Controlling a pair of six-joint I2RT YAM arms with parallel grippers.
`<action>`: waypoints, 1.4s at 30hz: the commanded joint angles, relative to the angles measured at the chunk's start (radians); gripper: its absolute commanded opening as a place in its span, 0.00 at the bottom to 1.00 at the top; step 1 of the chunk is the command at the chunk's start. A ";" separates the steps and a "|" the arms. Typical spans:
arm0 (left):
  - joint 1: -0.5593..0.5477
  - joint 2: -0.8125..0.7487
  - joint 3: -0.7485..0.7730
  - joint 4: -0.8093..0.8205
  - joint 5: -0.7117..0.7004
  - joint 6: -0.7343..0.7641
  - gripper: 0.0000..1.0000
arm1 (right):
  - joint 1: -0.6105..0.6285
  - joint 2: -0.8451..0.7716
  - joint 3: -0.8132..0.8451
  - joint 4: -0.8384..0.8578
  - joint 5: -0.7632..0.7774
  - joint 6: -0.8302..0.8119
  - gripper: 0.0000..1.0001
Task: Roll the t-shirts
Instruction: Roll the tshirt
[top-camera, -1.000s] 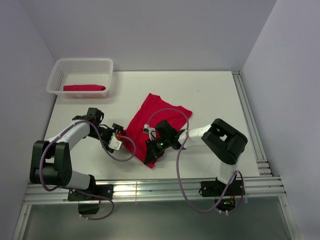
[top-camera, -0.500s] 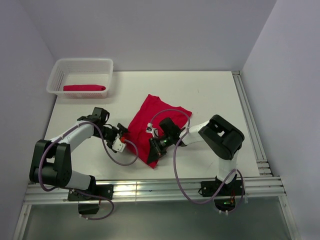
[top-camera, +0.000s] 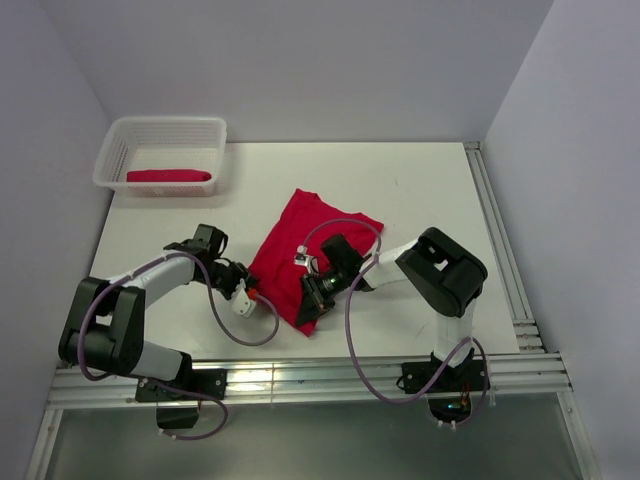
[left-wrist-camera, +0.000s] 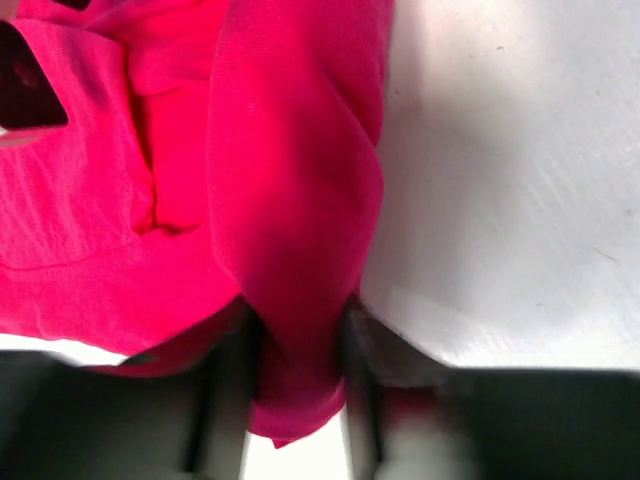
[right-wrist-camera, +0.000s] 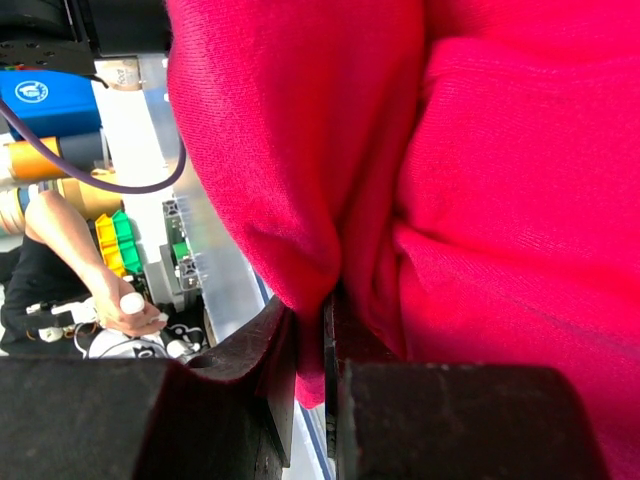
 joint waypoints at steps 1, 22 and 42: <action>-0.014 0.023 0.014 0.020 -0.016 0.582 0.35 | -0.005 0.011 0.020 -0.018 -0.014 -0.011 0.00; -0.083 0.294 0.354 -0.373 -0.310 0.531 0.00 | -0.033 -0.006 0.030 -0.171 -0.118 -0.007 0.00; -0.172 0.504 0.618 -0.700 -0.419 0.422 0.00 | -0.175 -0.339 0.037 -0.459 0.188 -0.097 0.46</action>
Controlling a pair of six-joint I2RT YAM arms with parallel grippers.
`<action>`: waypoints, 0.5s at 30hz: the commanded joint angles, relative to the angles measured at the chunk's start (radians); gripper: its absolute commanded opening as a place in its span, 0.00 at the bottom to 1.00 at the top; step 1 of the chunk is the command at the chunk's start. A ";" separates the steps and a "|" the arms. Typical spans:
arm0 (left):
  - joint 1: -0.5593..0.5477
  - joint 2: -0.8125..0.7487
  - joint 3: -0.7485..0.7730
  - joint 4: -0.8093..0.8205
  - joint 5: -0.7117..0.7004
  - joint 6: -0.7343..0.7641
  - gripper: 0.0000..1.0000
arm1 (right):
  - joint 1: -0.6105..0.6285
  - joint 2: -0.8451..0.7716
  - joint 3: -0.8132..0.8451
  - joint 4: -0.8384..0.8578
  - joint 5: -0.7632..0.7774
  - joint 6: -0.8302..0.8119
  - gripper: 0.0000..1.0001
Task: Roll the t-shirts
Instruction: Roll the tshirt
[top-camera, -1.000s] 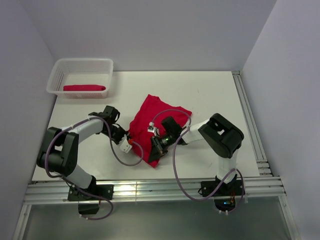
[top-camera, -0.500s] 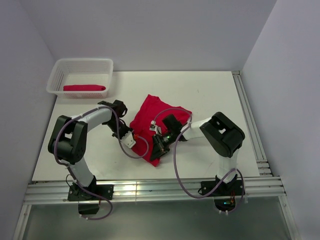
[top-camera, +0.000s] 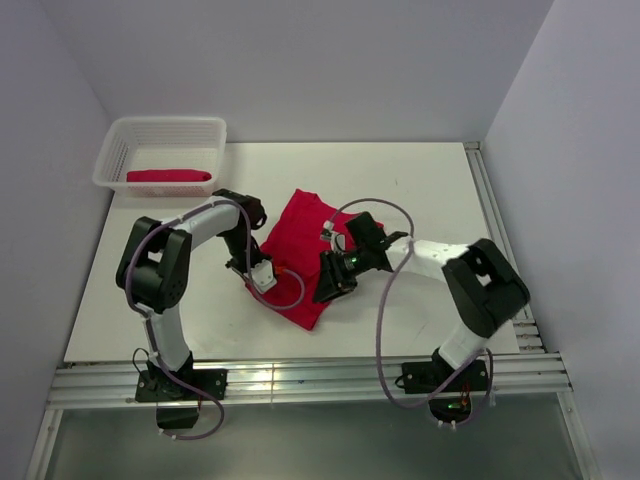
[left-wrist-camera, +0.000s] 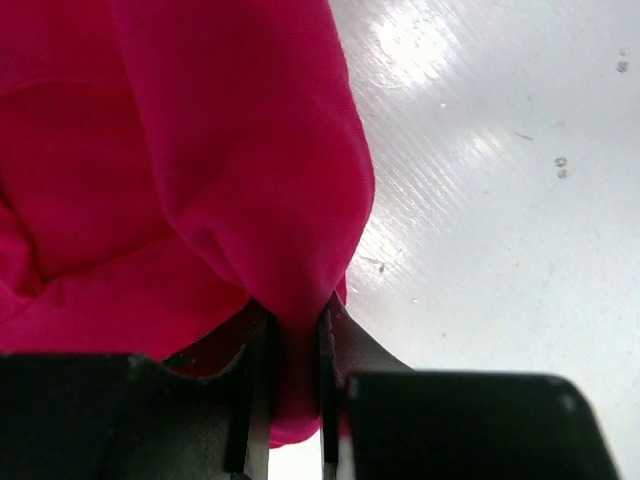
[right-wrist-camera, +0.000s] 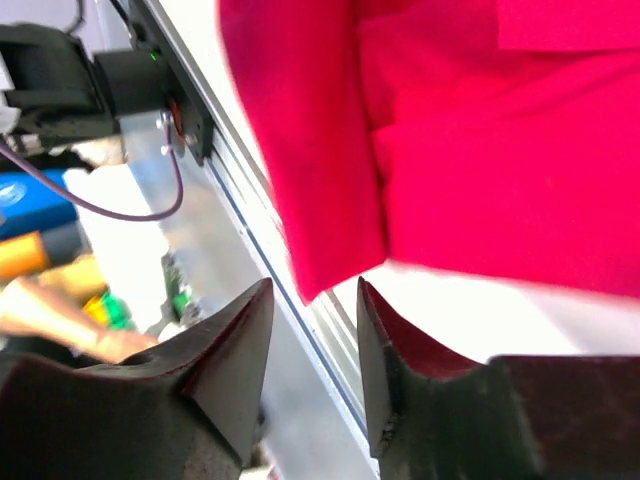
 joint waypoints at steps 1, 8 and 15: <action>-0.018 0.047 0.011 -0.071 -0.093 0.398 0.00 | -0.025 -0.151 -0.027 -0.069 0.086 -0.021 0.47; -0.038 0.113 0.097 -0.140 -0.085 0.358 0.00 | -0.019 -0.436 -0.168 -0.083 0.351 -0.023 0.54; -0.062 0.145 0.120 -0.144 -0.070 0.323 0.00 | 0.291 -0.714 -0.214 -0.070 0.883 0.002 0.59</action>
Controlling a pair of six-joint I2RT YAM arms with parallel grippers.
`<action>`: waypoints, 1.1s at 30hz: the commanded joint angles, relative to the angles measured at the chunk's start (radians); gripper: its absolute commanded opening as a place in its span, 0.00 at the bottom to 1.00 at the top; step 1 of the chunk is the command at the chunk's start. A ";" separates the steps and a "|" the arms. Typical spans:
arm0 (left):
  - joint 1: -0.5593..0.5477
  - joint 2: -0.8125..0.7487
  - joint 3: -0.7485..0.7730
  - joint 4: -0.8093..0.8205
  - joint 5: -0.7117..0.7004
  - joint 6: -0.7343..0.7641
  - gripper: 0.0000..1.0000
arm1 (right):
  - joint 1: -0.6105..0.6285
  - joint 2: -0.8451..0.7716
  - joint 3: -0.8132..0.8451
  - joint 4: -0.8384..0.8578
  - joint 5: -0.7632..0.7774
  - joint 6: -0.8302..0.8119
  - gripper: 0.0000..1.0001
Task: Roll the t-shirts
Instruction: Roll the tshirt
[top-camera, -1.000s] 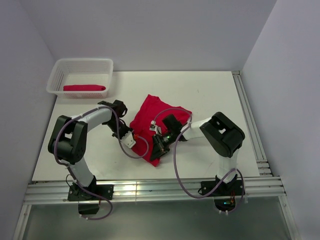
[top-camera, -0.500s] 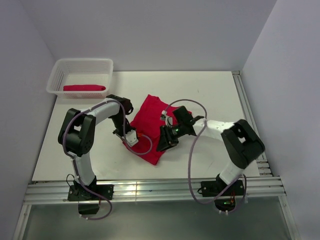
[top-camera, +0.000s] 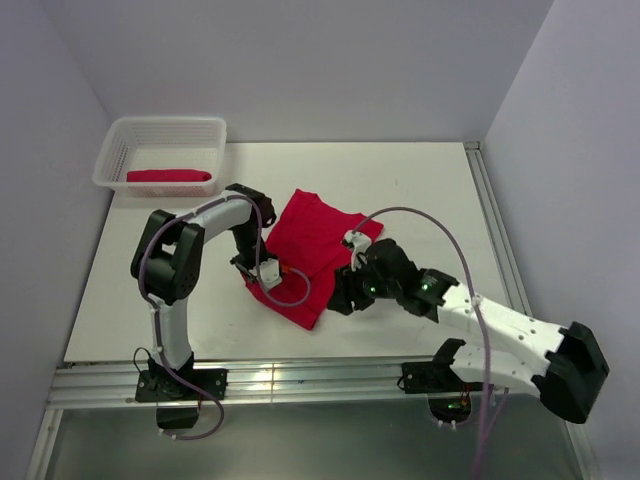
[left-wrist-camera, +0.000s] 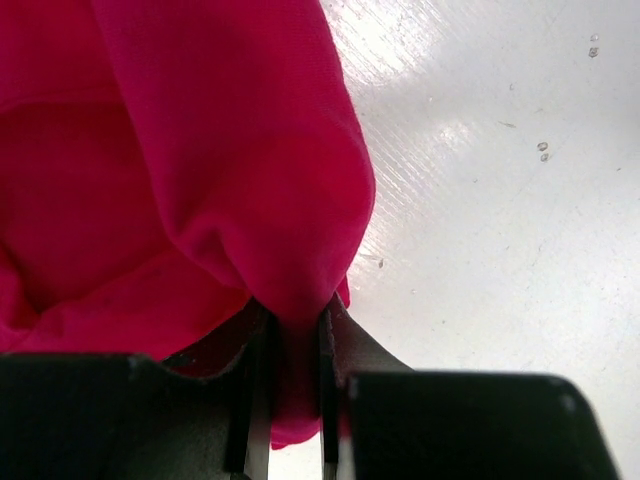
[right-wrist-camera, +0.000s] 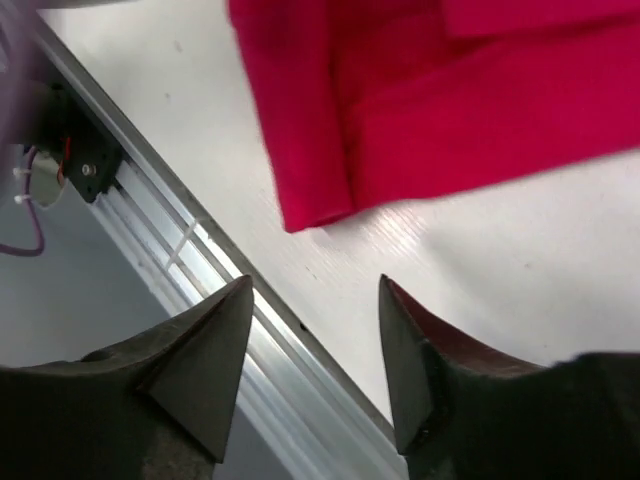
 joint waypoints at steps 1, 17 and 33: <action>-0.018 0.051 0.008 -0.031 -0.017 0.322 0.00 | 0.161 -0.120 -0.012 0.037 0.383 0.019 0.62; -0.024 0.094 0.048 -0.022 0.044 0.253 0.00 | 0.821 0.650 0.670 -0.467 1.107 0.059 0.75; -0.027 0.107 0.079 -0.031 0.042 0.265 0.00 | 0.781 1.034 0.841 -0.572 1.278 0.038 0.76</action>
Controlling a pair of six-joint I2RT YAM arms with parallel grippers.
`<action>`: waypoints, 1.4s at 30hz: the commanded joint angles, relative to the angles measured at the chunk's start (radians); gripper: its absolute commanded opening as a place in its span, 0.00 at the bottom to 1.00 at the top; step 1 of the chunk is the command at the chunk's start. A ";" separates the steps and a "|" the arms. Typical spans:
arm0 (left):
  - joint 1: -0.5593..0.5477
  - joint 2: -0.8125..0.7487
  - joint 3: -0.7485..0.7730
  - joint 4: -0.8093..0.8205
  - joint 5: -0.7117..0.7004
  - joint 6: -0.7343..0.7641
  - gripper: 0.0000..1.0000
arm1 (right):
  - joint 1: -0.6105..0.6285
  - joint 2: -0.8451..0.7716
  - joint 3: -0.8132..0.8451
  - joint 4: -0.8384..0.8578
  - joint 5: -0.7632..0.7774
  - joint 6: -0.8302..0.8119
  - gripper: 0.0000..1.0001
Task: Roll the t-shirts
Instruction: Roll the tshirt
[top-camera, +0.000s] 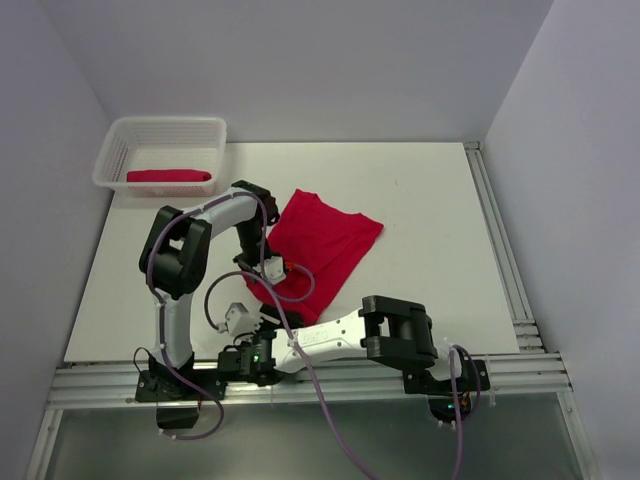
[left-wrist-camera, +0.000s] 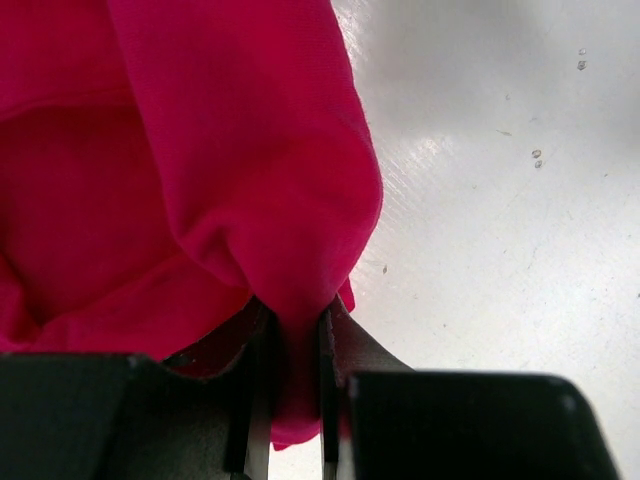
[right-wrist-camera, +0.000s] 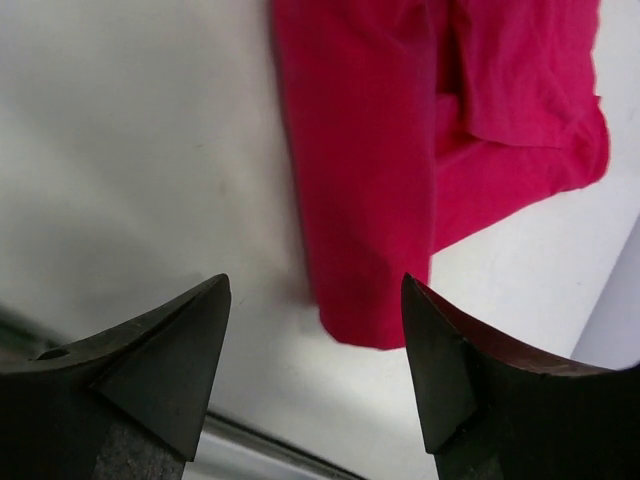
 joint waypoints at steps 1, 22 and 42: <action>-0.014 0.040 0.004 0.029 0.029 0.283 0.00 | -0.034 0.004 -0.010 0.004 0.115 -0.001 0.76; -0.020 0.033 -0.002 0.026 0.012 0.266 0.00 | -0.073 0.140 -0.006 0.108 0.134 -0.068 0.75; -0.019 0.023 0.002 0.028 0.017 0.261 0.02 | -0.156 0.139 -0.088 0.249 -0.024 -0.073 0.10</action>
